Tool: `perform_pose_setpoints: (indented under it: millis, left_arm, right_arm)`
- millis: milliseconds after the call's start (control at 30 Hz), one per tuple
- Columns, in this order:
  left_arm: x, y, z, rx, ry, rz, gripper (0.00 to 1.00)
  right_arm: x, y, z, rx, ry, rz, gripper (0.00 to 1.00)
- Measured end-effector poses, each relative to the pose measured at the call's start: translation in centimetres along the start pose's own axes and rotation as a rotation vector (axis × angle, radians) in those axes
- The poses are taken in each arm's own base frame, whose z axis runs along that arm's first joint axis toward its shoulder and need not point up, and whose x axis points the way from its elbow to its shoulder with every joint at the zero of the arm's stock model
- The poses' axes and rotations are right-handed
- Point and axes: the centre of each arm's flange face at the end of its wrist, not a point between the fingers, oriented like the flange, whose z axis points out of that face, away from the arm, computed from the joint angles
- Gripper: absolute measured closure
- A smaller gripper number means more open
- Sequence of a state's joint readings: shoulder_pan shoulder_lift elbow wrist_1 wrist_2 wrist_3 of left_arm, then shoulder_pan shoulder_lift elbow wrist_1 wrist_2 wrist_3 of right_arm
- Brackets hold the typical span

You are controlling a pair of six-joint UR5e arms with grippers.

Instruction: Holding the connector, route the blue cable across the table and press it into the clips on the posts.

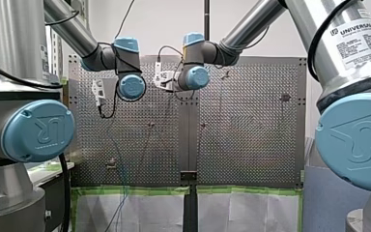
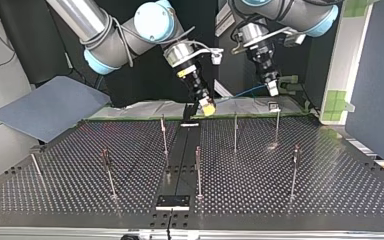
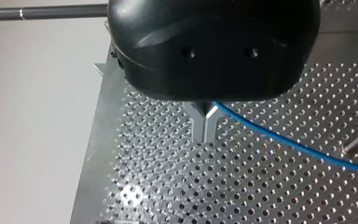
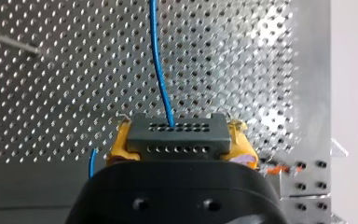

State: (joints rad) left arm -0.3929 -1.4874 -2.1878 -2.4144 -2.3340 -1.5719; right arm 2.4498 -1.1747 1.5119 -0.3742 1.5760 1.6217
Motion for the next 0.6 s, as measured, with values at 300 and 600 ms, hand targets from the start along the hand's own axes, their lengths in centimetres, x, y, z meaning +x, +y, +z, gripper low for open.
perform_pose_setpoints:
  millis: [300, 600]
  left_arm:
    - [-1.3, 0.7, 3.6, -0.014, -0.01, -0.002, 1.0]
    - [-3.0, 2.6, 7.4, -0.102, -0.022, 0.004, 1.0]
  right_arm:
    - [3.4, -0.1, 1.4, 0.012, 0.018, 0.011, 0.98]
    - [5.0, 0.0, 3.3, 0.012, 0.028, 0.032, 0.98]
